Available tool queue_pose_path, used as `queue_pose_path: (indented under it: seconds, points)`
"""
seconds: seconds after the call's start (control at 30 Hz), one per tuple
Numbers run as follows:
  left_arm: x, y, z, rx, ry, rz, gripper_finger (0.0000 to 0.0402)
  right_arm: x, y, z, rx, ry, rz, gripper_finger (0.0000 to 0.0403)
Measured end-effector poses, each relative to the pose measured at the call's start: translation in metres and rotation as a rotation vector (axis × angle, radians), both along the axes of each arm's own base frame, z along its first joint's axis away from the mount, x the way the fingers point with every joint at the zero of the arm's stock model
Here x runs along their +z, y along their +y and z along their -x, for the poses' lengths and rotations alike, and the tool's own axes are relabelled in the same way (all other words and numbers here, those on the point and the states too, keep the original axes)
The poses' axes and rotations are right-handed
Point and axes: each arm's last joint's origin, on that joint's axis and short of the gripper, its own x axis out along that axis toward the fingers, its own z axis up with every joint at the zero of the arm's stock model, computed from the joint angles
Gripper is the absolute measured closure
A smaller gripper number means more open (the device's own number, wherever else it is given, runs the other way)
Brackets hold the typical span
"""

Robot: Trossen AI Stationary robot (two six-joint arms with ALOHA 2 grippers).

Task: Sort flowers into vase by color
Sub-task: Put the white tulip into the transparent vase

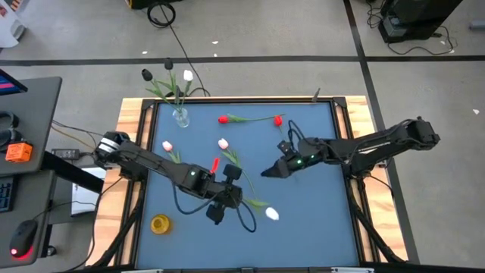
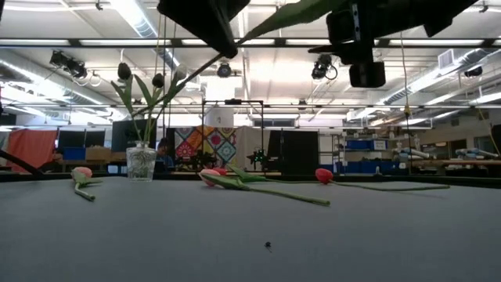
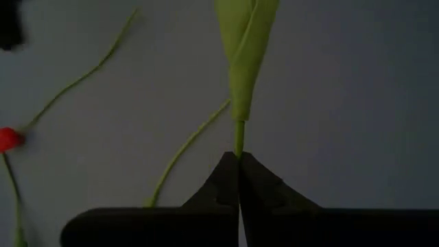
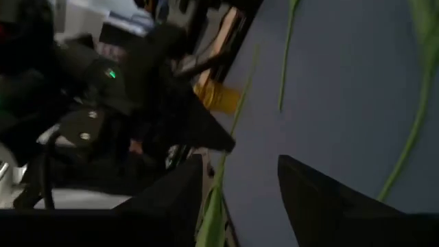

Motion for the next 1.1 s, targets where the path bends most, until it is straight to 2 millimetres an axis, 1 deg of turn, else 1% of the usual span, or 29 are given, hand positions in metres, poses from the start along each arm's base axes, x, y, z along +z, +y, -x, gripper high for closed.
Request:
queue_pose_path:
  seconds: [0.1, 0.17, 0.3, 0.37, 0.47, 0.53, 0.6, 0.67, 0.73, 0.8, 0.9, 0.97, 1.1]
  points:
    - [0.000, 0.005, 0.011, 0.023, -0.066, 0.052, 0.0401, 0.010, -0.004, 0.010, -0.058, -0.018, 0.032, 0.0207]
    - [0.003, 0.009, 0.018, 0.038, -0.148, 0.094, 0.0401, 0.019, -0.006, 0.017, -0.092, -0.046, 0.050, 0.0208]
    - [0.002, 0.023, 0.043, 0.095, -0.293, 0.186, 0.0401, 0.031, -0.009, 0.030, -0.158, -0.079, 0.071, 0.0209]
    - [0.001, 0.031, 0.057, 0.135, -0.402, 0.236, 0.0401, 0.037, -0.011, 0.035, -0.190, -0.112, 0.075, 0.0209]
    - [-0.002, 0.045, 0.075, 0.226, -0.561, 0.303, 0.0401, 0.040, -0.016, 0.037, -0.228, -0.132, 0.121, 0.0209]
    - [-0.011, 0.054, 0.087, 0.321, -0.619, 0.318, 0.0401, 0.037, -0.023, 0.035, -0.269, -0.114, 0.146, 0.0209]
    - [-0.019, 0.062, 0.095, 0.408, -0.680, 0.338, 0.0401, 0.032, -0.031, 0.031, -0.315, -0.088, 0.160, 0.0209]
    - [-0.029, 0.072, 0.103, 0.489, -0.702, 0.362, 0.0401, 0.027, -0.037, 0.026, -0.351, -0.069, 0.163, 0.0209]
    - [-0.034, 0.083, 0.110, 0.587, -0.730, 0.453, 0.0401, 0.022, -0.043, 0.021, -0.376, -0.057, 0.154, 0.0209]
    - [-0.040, 0.097, 0.116, 0.652, -0.736, 0.503, 0.0401, 0.019, -0.047, 0.016, -0.397, -0.061, 0.150, 0.0209]
    - [-0.043, 0.117, 0.126, 0.657, -0.771, 0.514, 0.0401, 0.011, -0.055, 0.008, -0.445, -0.046, 0.147, 0.0209]
    - [-0.038, 0.132, 0.133, 0.641, -0.849, 0.524, 0.0401, 0.005, -0.060, 0.005, -0.474, -0.017, 0.128, 0.0209]
    - [-0.034, 0.166, 0.153, 0.621, -0.986, 0.540, 0.0401, -0.005, -0.064, -0.002, -0.535, 0.016, 0.077, 0.0209]
